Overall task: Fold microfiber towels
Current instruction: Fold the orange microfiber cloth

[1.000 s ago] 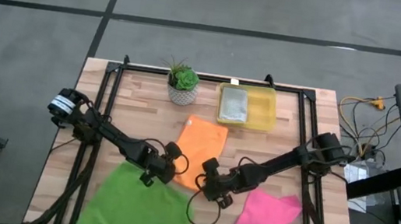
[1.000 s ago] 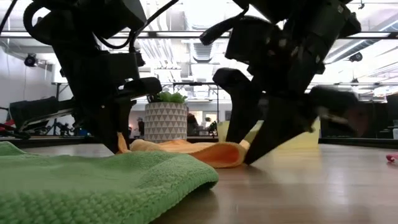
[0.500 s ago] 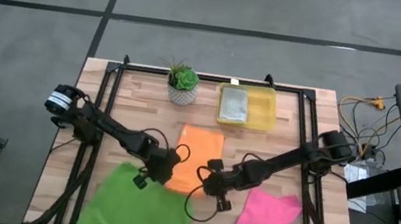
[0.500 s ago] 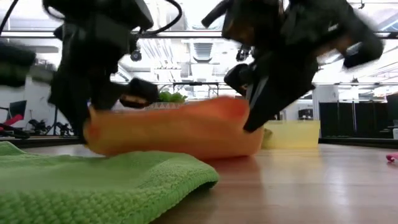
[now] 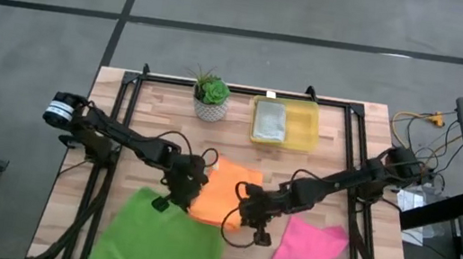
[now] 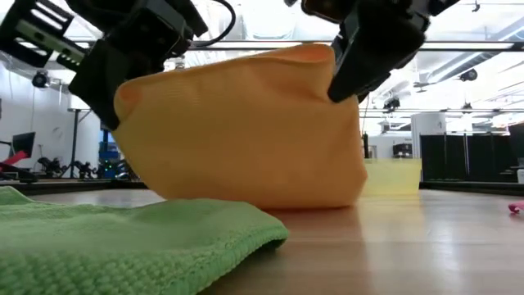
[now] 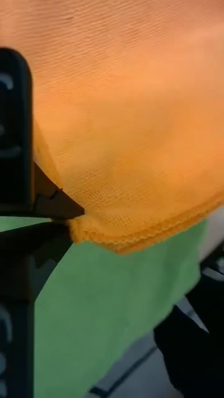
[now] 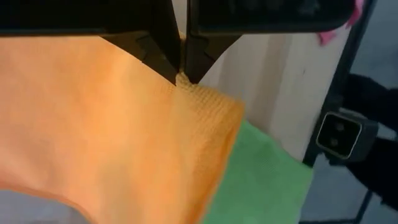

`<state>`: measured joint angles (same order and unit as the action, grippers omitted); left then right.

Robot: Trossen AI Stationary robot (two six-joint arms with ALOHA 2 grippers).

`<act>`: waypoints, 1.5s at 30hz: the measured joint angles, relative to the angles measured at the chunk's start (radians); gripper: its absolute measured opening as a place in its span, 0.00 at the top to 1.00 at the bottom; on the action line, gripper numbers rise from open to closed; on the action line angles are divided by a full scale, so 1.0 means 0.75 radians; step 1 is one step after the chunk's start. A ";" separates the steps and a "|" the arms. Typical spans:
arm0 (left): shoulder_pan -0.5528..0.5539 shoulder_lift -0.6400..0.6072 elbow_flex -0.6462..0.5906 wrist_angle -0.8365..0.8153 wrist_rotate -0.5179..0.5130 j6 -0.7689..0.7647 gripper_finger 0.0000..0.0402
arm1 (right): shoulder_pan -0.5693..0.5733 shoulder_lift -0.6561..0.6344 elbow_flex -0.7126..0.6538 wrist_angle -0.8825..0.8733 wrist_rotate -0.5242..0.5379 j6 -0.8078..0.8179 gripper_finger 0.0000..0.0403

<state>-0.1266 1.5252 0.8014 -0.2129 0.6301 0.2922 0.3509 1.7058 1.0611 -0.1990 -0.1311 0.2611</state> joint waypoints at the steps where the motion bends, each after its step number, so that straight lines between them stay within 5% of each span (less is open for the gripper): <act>1: 0.016 0.000 -0.006 0.023 0.039 -0.007 1.00 | -0.011 -0.010 -0.009 0.005 -0.001 0.022 0.98; 7: 0.111 0.000 -0.032 0.138 0.196 -0.123 1.00 | -0.026 -0.105 -0.133 0.083 0.002 0.161 0.98; 16: 0.224 0.000 -0.033 0.158 -0.058 -0.127 1.00 | -0.053 -0.204 -0.305 0.088 0.237 0.396 0.98; 28: 0.263 0.000 -0.032 0.168 -0.096 -0.137 1.00 | -0.131 -0.224 -0.343 0.093 0.246 0.434 0.98; 45: 0.339 0.000 -0.055 0.202 -0.345 -0.203 1.00 | -0.295 -0.241 -0.411 0.093 0.250 0.527 0.98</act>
<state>0.1275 1.5249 0.7604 -0.0612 0.3712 0.1399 0.1299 1.5253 0.7526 -0.1295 0.0564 0.6567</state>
